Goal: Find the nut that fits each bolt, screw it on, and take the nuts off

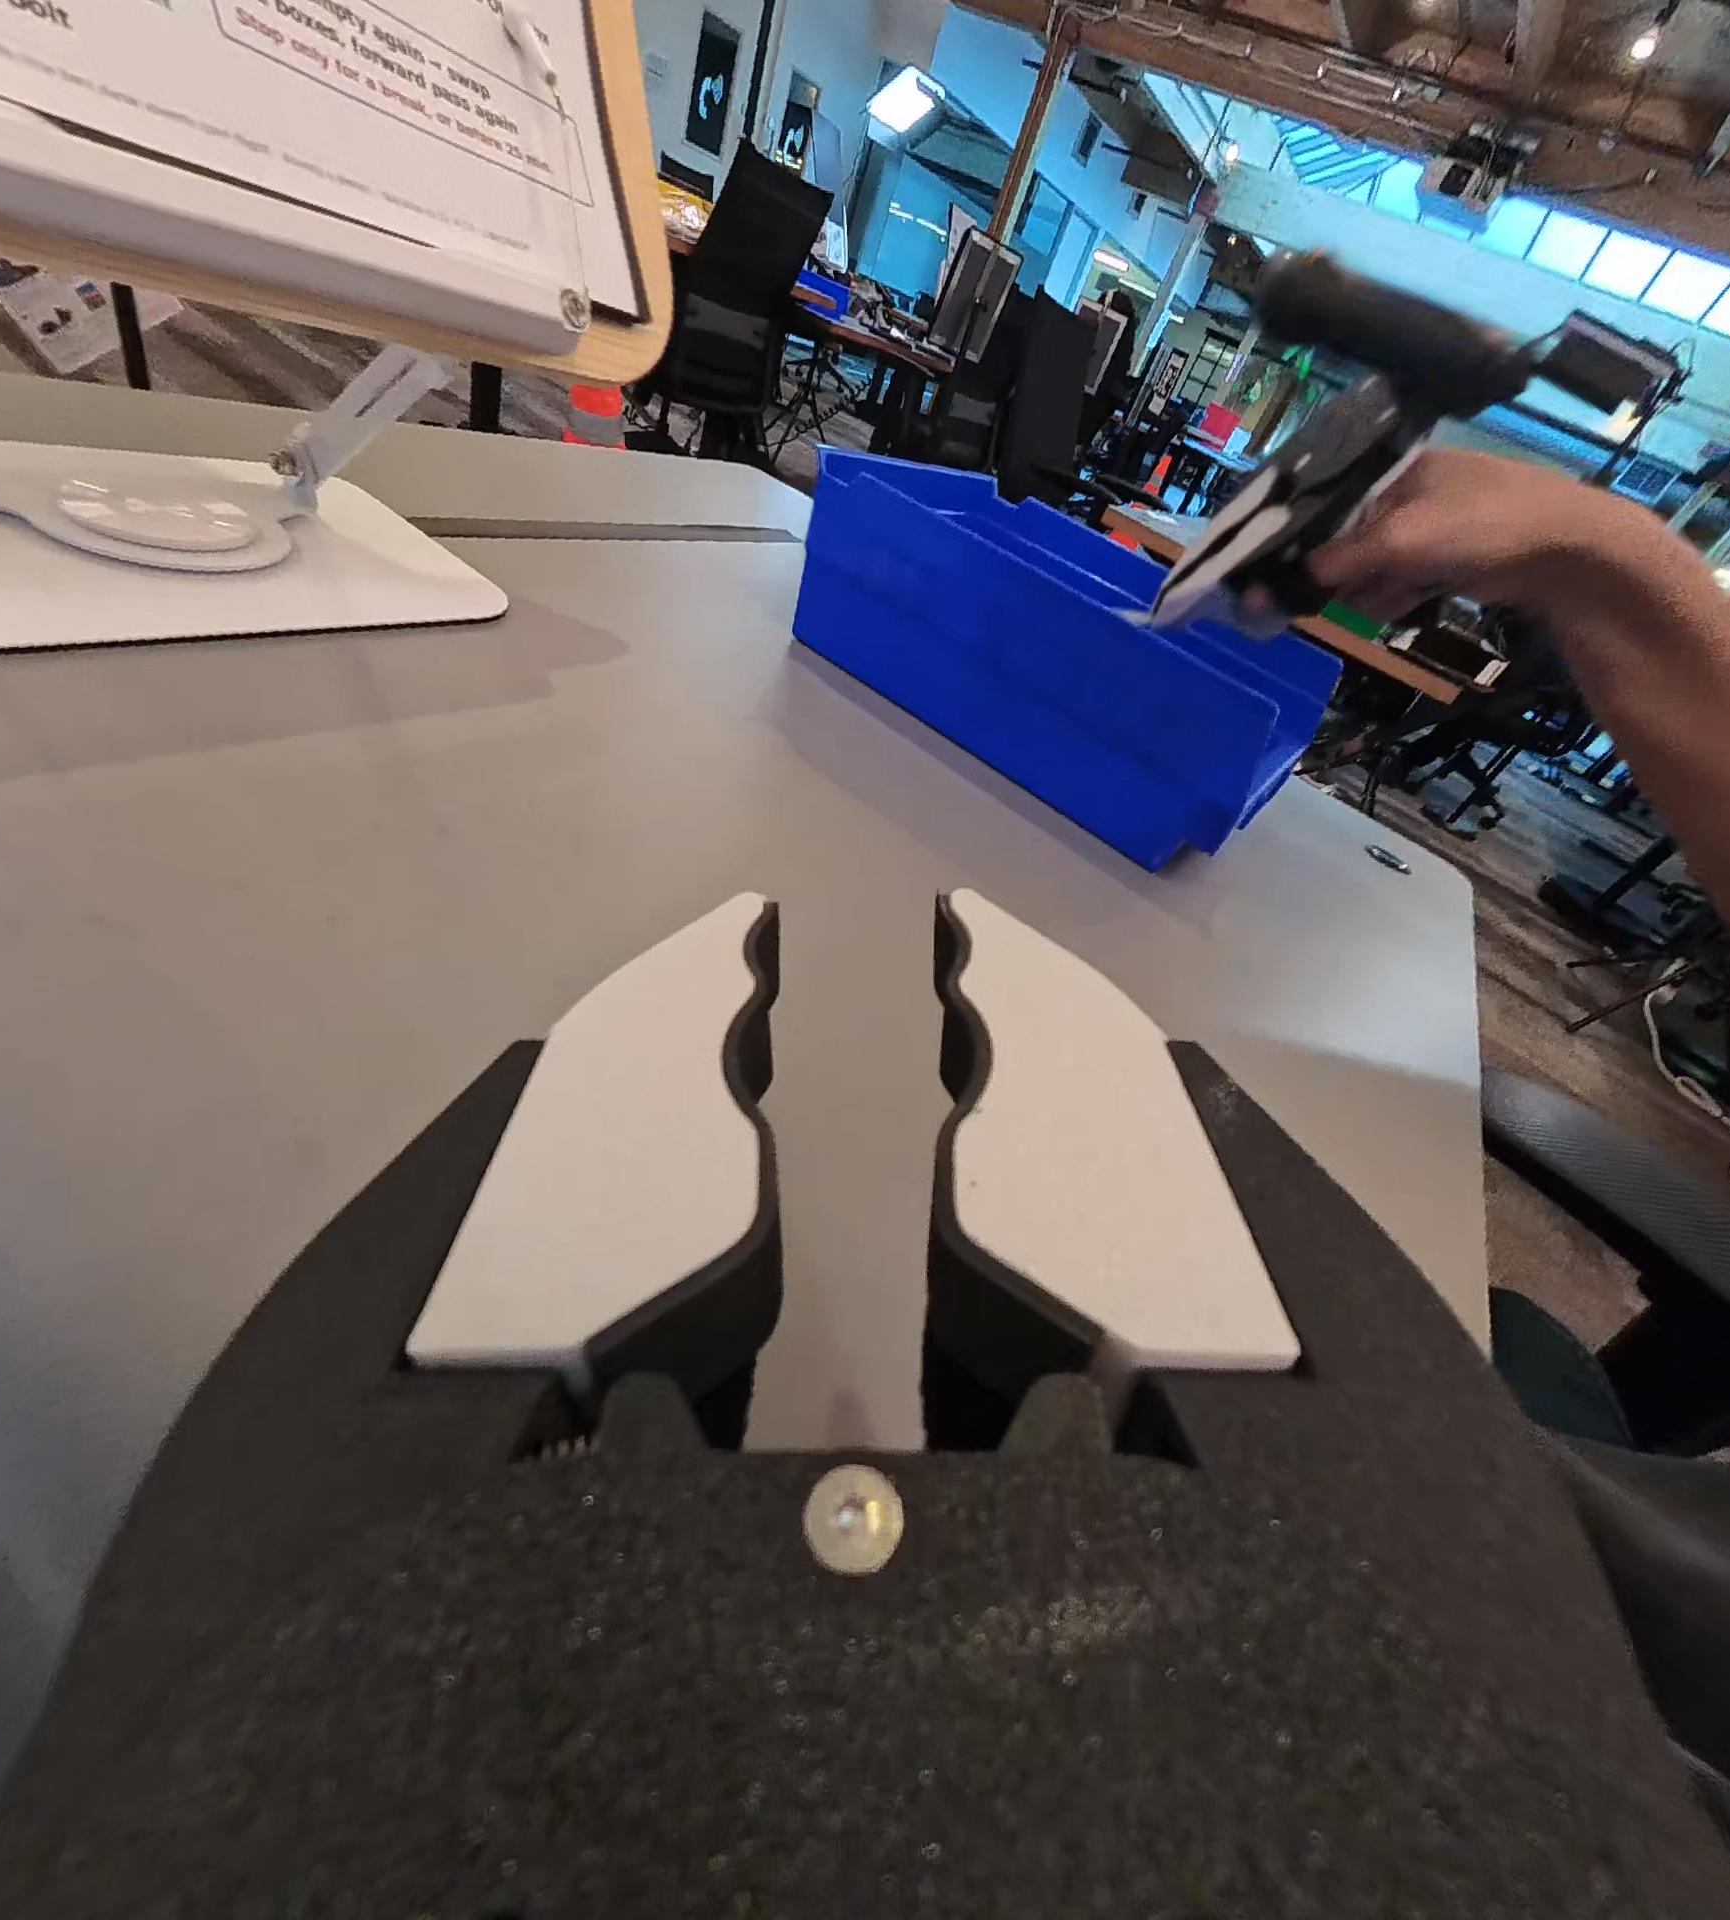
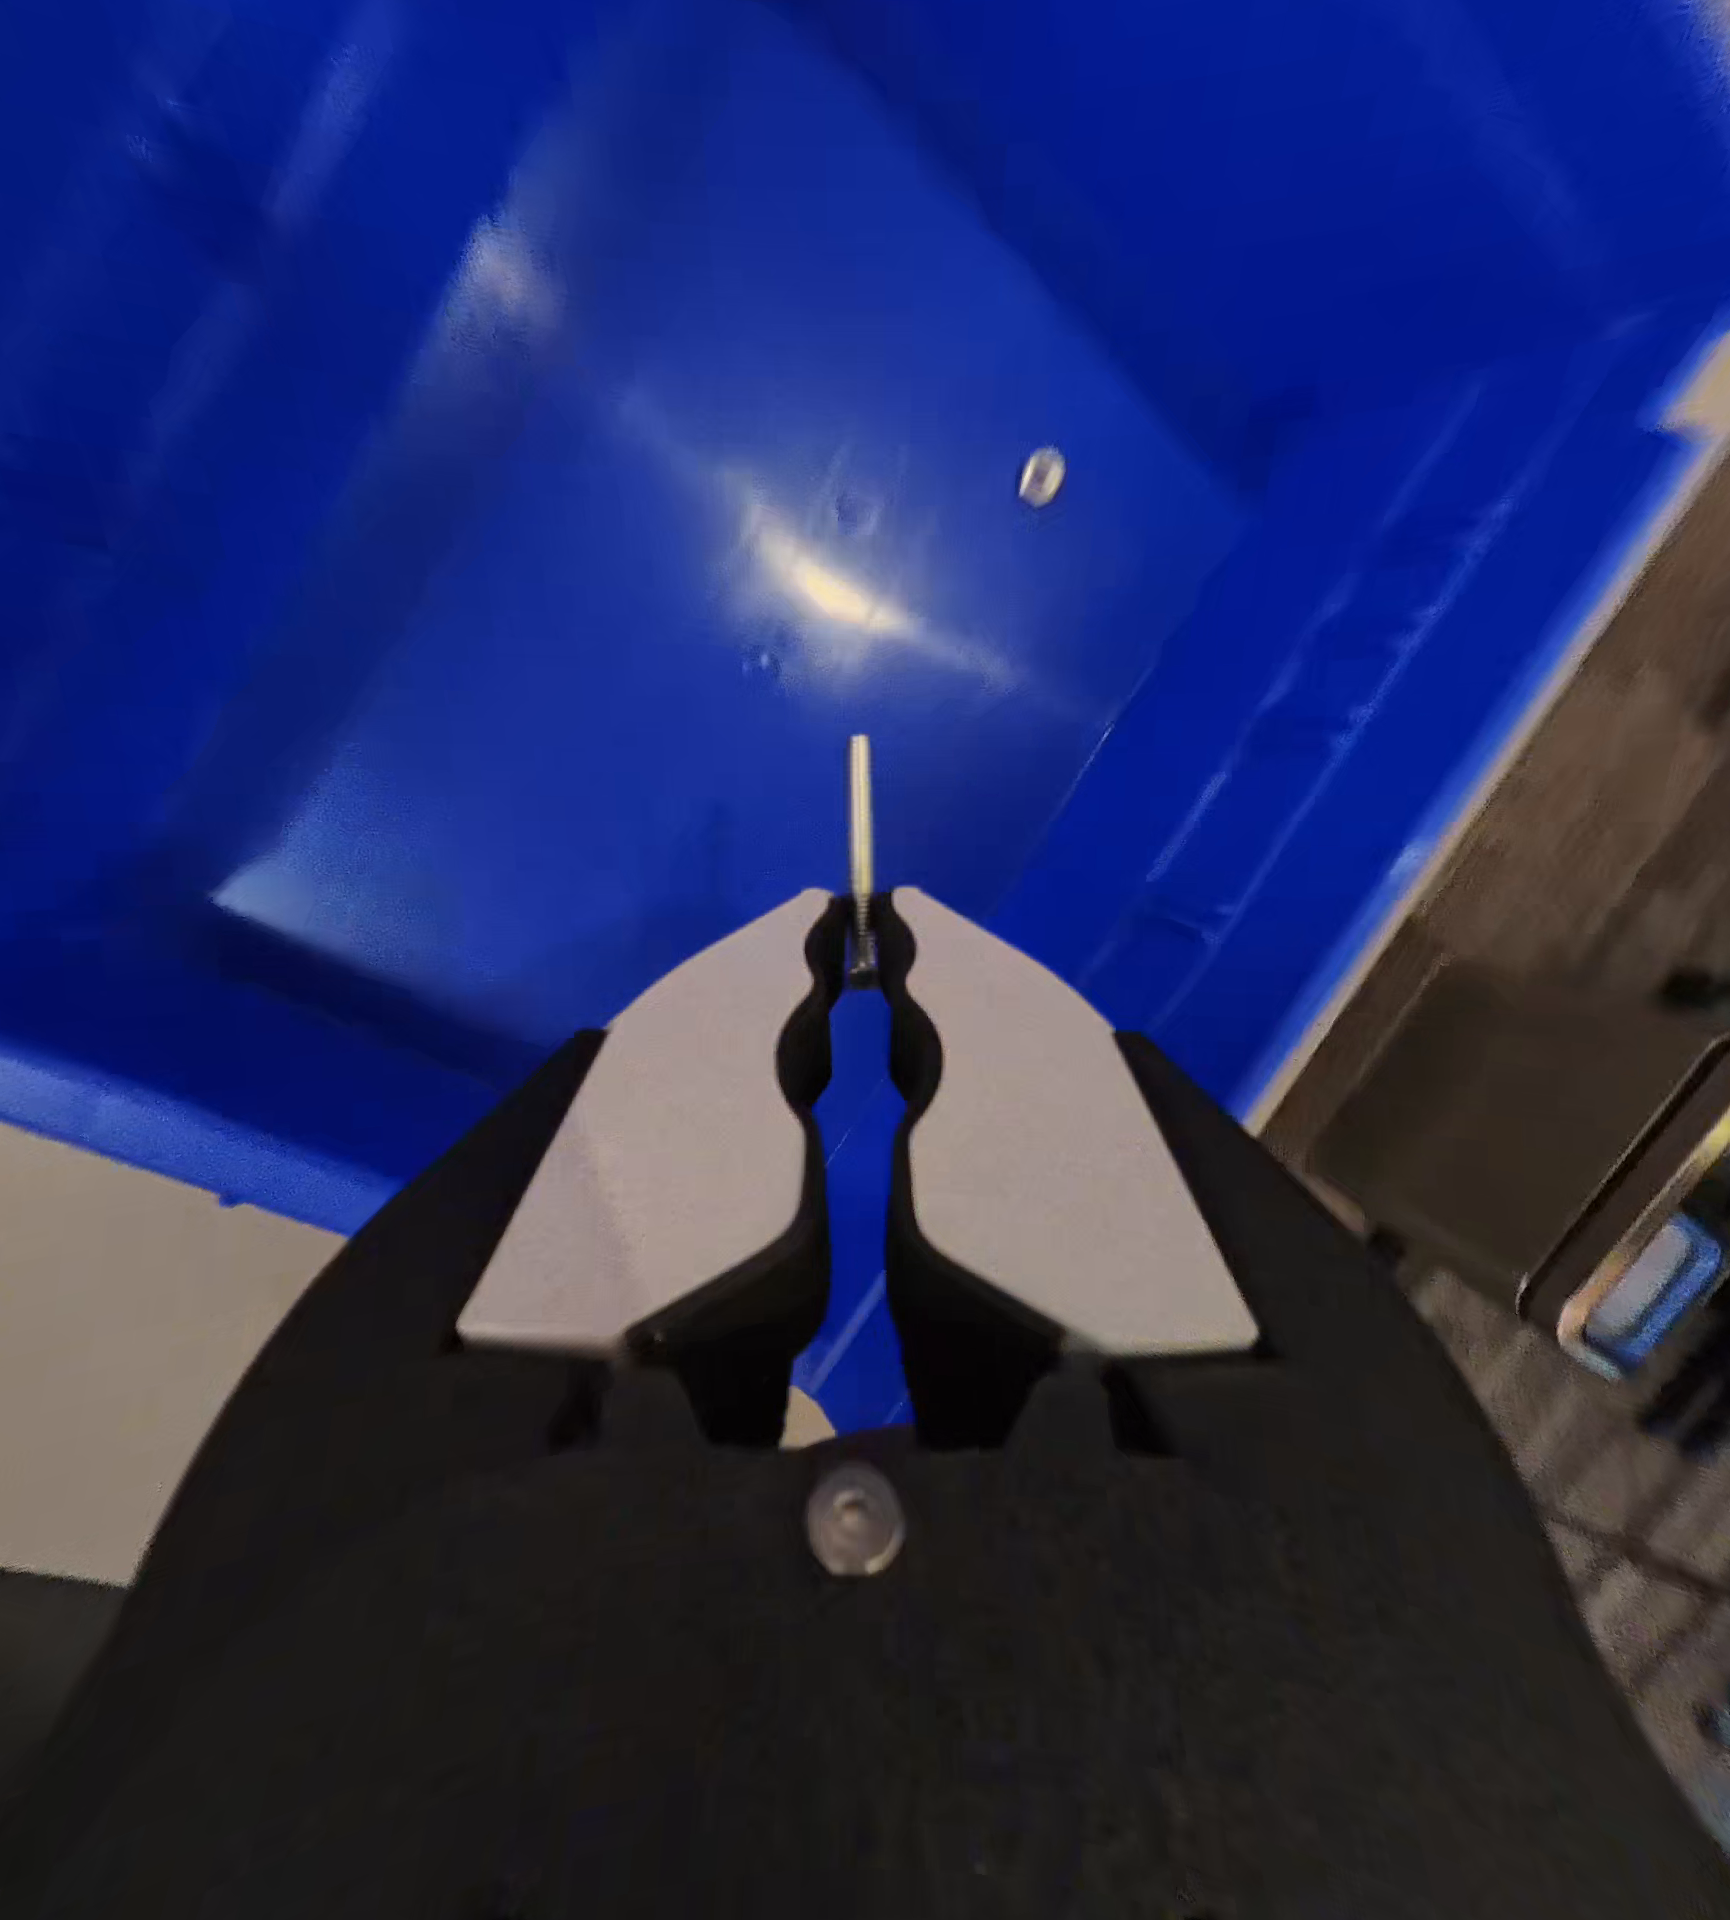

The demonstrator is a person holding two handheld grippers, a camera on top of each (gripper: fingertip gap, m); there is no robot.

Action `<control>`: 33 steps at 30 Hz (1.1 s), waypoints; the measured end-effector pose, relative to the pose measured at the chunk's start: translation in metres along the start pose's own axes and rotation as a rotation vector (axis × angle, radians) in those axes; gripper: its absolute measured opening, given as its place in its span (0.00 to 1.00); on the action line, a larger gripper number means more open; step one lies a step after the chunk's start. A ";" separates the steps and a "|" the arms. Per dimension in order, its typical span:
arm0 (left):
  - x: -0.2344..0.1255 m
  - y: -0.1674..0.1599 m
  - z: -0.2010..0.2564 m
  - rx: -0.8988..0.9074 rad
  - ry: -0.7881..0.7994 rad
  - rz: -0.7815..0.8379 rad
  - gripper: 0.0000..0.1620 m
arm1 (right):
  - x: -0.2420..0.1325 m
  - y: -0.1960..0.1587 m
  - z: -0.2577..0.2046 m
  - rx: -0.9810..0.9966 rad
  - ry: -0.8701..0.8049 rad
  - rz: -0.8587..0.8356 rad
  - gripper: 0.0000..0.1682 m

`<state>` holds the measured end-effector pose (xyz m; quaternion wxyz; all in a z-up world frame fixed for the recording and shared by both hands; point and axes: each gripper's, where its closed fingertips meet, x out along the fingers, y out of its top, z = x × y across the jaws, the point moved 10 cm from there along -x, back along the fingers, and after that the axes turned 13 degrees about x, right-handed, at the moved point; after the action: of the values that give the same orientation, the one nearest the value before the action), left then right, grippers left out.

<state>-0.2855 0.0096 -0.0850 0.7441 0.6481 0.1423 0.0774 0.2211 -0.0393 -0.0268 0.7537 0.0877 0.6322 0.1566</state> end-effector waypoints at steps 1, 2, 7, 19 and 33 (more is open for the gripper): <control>-0.001 0.000 -0.001 -0.013 -0.003 0.006 0.17 | 0.013 -0.001 -0.001 -0.011 0.000 -0.084 0.04; -0.001 0.000 -0.003 -0.025 -0.008 0.010 0.17 | 0.023 -0.004 -0.001 -0.028 -0.002 -0.164 0.04; -0.001 -0.001 -0.005 -0.061 -0.044 0.010 0.18 | 0.043 -0.018 -0.011 -0.070 0.045 -0.337 0.04; 0.004 -0.001 0.003 0.010 -0.043 -0.030 0.18 | 0.053 -0.020 -0.014 -0.049 0.004 -0.372 0.12; 0.026 -0.010 0.030 0.235 -0.002 -0.294 0.22 | -0.033 -0.042 -0.271 -0.085 0.928 0.891 0.20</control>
<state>-0.2521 -0.0123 -0.0937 0.6667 0.7030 0.2426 -0.0501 -0.0445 -0.1077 -0.0607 0.2675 0.2352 0.7887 0.5011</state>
